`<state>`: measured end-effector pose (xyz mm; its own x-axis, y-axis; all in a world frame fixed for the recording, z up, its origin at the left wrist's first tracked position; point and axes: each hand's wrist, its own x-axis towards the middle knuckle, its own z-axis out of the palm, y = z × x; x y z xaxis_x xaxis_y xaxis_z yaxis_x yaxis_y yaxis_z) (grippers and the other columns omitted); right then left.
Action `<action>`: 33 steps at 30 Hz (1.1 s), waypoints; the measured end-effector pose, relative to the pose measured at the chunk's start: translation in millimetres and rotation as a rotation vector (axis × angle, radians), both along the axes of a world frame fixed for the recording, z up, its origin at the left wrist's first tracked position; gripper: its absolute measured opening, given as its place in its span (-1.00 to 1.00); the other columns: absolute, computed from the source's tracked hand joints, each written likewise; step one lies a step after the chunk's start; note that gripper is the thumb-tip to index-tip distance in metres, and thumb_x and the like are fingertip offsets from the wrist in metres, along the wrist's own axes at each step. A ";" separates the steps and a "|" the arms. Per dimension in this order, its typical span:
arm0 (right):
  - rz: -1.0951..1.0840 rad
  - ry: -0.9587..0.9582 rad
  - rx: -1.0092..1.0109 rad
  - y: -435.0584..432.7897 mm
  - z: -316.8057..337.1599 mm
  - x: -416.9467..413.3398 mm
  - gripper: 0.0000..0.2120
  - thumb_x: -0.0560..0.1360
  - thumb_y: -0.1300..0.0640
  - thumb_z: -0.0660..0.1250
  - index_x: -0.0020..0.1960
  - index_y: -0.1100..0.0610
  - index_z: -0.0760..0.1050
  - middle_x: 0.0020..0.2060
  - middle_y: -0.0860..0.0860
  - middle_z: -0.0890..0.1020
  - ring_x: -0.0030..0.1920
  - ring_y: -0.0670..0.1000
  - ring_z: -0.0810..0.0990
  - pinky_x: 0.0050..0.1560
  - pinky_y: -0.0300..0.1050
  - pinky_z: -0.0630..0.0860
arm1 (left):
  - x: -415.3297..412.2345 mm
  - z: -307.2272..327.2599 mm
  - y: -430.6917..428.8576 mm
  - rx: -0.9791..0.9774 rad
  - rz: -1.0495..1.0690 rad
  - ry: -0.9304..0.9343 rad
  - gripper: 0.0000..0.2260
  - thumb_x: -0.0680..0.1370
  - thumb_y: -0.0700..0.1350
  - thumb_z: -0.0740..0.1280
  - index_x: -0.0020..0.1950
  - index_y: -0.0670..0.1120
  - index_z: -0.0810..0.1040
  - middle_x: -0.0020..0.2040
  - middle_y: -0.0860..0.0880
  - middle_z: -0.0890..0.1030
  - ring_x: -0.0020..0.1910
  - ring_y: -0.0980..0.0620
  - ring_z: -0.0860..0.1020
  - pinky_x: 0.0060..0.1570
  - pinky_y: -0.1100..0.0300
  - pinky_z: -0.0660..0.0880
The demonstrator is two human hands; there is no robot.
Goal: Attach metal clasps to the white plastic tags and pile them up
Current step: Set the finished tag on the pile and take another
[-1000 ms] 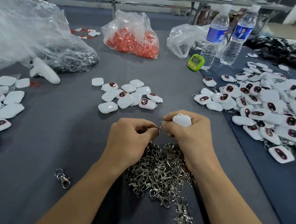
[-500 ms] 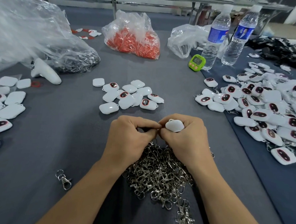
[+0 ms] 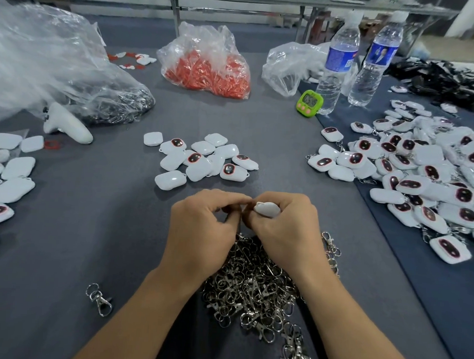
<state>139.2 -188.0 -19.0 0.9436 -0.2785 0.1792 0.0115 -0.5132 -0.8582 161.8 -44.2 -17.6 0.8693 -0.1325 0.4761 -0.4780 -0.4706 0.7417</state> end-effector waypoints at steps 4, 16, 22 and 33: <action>-0.020 -0.045 0.112 2.7 -1.0 2.5 -0.79 0.37 0.24 0.49 -0.27 -0.09 0.67 -0.45 -0.16 0.64 -0.41 -0.21 0.54 -0.36 -0.37 0.39 | 2.0 2.5 -0.4 -0.125 0.010 0.189 -0.72 0.44 -0.23 0.53 -0.09 0.19 0.73 -0.22 0.32 0.69 -0.21 0.33 0.65 -0.16 0.53 0.47; -0.044 -0.008 0.107 3.2 1.9 3.8 -0.84 0.39 0.15 0.54 -0.26 -0.11 0.68 -0.43 -0.17 0.66 -0.39 -0.20 0.57 -0.38 -0.33 0.45 | 3.0 2.9 1.9 -0.060 0.060 0.193 -0.85 0.41 -0.12 0.52 -0.22 0.17 0.71 -0.32 0.25 0.65 -0.36 0.28 0.55 -0.33 0.52 0.37; -0.044 -0.061 0.135 2.9 2.8 3.3 -0.77 0.39 0.24 0.51 -0.26 -0.10 0.68 -0.43 -0.18 0.66 -0.38 -0.22 0.57 -0.36 -0.39 0.41 | 2.9 3.5 1.4 -0.057 0.041 0.189 -0.80 0.41 -0.16 0.53 -0.22 0.19 0.71 -0.31 0.30 0.66 -0.35 0.31 0.56 -0.32 0.53 0.38; 0.019 0.057 0.227 -8.2 2.0 3.1 -0.80 0.39 0.24 0.49 -0.27 -0.06 0.71 -0.45 -0.10 0.64 -0.43 -0.18 0.51 -0.36 -0.22 0.39 | 4.9 3.9 1.3 -0.104 -0.075 0.300 -0.79 0.39 -0.12 0.57 -0.23 0.23 0.71 -0.45 0.13 0.63 -0.56 0.23 0.41 -0.52 0.39 0.32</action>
<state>142.4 -196.1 -16.9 0.9560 -0.2873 0.0600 -0.0327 -0.3075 -0.9510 166.7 -42.9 -13.6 0.9627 -0.1654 0.2142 -0.2608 -0.3563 0.8972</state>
